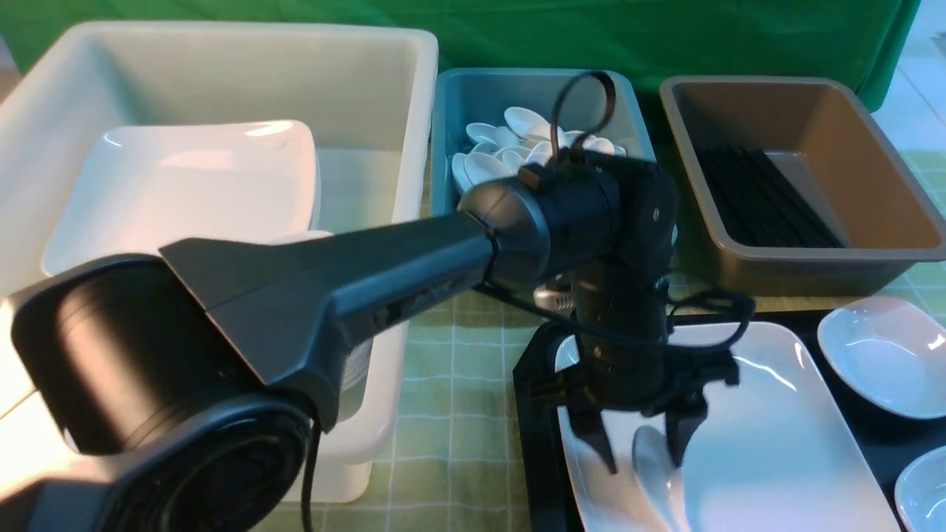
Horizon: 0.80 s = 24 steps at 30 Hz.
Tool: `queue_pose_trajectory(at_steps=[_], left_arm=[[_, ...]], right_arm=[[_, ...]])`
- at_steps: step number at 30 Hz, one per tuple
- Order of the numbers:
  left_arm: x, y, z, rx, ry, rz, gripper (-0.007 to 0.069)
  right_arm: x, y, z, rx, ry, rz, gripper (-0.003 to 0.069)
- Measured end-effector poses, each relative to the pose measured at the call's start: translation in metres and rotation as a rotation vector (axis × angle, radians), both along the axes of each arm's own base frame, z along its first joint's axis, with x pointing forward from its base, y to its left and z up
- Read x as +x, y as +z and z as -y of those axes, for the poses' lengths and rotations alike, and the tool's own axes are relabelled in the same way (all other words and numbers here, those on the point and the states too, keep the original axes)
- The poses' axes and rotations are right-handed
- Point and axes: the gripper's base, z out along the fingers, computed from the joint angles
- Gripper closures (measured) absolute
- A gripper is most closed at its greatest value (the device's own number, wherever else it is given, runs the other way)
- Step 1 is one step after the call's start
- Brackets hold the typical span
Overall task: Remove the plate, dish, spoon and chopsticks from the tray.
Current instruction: Use the left arm to grab a soup spoon from the plate
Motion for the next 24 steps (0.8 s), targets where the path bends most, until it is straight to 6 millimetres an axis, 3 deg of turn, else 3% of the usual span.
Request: queue_pose_trajectory(at_steps=[4,9,24], left_arm=[[-0.013,0.009,0.015,-0.043,-0.049,0.005,0.0244],[-0.045,-0.004,0.039,-0.001,-0.142,0.012,0.0244],[-0.062,-0.018,0.051,0.059,-0.182,0.034,0.0244]], right_arm=[[0.000,0.000,0.000,0.001,0.000,0.000,0.0422],[0.000,0.000,0.000,0.000,-0.001,0.000,0.0420],[0.000,0.001,0.000,0.014,-0.009,0.005,0.0419]])
